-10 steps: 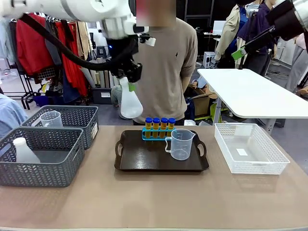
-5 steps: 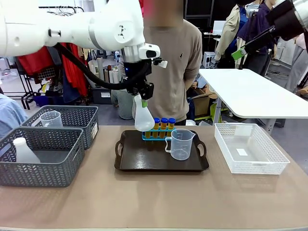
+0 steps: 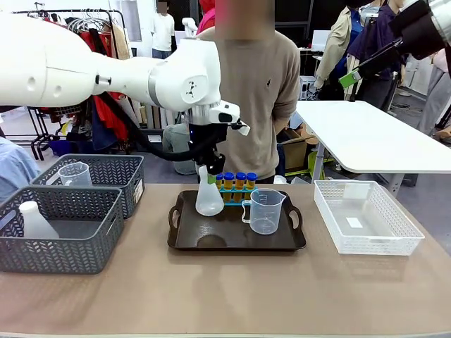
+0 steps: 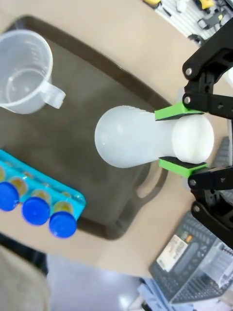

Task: Prepare the laboratory tools.
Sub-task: Pick up one Small flask and place it on the Handle tray.

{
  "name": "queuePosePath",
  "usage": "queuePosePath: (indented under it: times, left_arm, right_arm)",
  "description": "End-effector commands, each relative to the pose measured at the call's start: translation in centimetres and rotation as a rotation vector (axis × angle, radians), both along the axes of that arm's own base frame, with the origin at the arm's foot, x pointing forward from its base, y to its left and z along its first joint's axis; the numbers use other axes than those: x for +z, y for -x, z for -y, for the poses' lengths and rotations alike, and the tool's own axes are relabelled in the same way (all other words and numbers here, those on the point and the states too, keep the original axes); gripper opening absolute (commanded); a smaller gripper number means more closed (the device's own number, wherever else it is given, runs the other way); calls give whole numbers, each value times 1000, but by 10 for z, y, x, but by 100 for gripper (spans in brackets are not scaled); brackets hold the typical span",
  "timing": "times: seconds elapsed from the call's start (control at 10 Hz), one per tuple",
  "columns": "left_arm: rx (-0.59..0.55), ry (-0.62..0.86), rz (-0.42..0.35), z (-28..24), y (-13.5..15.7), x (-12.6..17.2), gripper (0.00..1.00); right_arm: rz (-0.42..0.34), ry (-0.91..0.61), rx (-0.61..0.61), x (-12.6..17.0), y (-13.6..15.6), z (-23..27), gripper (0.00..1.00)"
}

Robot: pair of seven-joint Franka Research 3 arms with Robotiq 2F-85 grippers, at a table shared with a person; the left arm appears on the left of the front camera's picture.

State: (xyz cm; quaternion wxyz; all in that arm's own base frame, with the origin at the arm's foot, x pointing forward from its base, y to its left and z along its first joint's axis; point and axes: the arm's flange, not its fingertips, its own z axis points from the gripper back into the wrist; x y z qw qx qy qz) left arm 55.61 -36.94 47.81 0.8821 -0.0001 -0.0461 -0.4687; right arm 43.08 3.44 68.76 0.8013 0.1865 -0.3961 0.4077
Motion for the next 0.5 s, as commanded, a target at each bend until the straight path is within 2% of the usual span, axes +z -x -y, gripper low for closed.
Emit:
queuePosePath:
  times: [0.0,0.4]
  left_arm:
    - [-41,13,2,-2,-4,-21,0]
    - [-77,-22,-48,11,-9,-50,0]
  right_arm:
    - [5,-14,6,-1,0,0,100]
    - [5,-14,6,-1,0,0,100]
